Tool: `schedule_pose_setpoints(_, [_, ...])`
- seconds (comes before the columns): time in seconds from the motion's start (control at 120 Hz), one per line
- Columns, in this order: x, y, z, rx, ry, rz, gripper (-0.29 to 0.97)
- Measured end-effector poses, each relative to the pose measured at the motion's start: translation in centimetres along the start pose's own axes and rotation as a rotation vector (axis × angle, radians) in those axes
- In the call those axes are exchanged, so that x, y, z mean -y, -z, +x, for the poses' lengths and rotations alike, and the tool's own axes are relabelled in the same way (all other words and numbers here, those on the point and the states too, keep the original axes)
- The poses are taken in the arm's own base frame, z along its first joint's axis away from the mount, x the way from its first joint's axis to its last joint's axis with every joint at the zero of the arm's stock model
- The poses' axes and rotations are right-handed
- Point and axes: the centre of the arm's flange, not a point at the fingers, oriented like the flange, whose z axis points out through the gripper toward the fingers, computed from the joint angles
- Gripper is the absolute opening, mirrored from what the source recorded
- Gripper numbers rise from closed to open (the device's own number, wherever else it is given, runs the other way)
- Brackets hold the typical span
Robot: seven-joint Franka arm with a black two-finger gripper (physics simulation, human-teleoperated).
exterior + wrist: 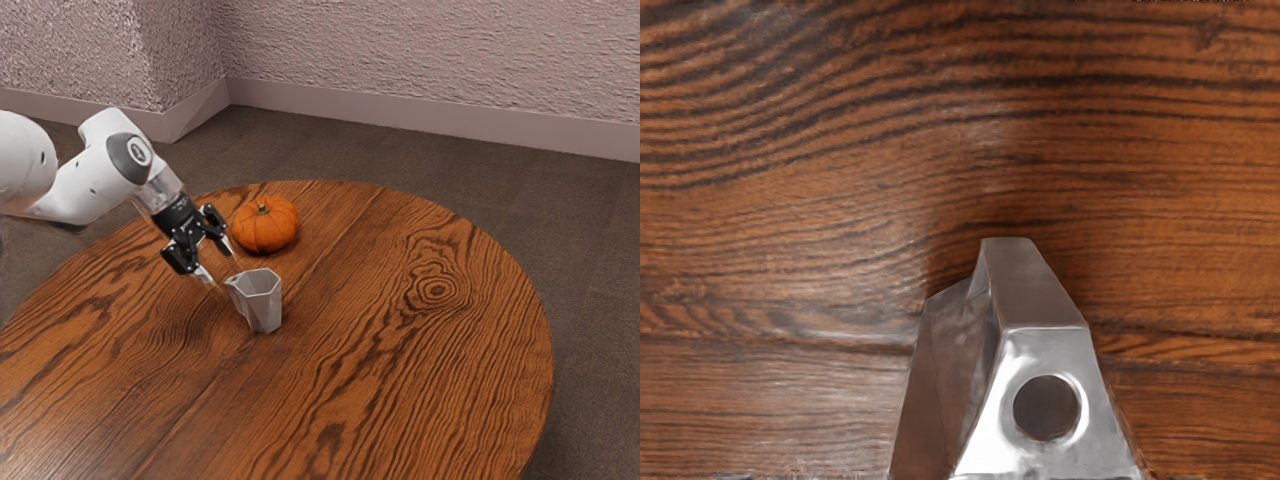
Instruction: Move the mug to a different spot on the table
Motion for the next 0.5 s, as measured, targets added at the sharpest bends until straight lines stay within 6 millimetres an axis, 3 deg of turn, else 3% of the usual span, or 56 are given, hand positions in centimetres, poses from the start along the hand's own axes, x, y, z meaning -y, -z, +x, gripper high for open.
schedule_pose_setpoints(0.133, [0.5,5.5,-3.3,-0.036,-0.096,-0.047,0.56])
schedule_pose_setpoints(0.258, [-1.6,14.0,-10.6,-0.186,-0.321,-0.066,0.61])
schedule_pose_setpoints(0.325, [-2.0,16.9,-13.3,-0.258,-0.442,-0.052,0.63])
schedule_pose_setpoints(0.408, [-1.9,18.8,-15.5,-0.331,-0.601,-0.007,0.65])
schedule_pose_setpoints(0.5, [-1.3,18.6,-18.0,-0.361,-0.775,0.07,0.66])
